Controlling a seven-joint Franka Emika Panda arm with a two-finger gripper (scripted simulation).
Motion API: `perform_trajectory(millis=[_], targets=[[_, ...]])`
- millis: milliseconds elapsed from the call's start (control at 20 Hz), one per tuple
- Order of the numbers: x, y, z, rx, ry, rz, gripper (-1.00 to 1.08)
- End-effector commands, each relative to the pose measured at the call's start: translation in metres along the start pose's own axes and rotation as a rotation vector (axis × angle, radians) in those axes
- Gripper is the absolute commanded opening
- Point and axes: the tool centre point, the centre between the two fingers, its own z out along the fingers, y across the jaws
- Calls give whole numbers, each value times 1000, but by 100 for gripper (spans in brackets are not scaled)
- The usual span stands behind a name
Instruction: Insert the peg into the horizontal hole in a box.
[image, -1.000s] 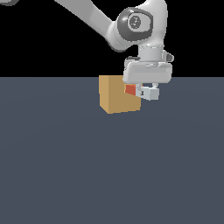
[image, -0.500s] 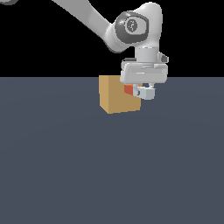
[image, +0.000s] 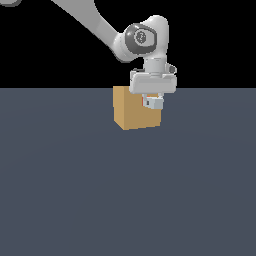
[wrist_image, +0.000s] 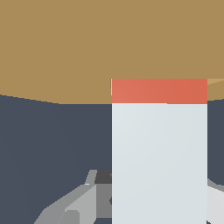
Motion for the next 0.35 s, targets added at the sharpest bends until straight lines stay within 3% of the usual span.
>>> perform_trajectory(millis=[0,300], targets=[[9,1,-3,-5,-1,3,-100],[9,3,-3,-5,-1,3,-100]])
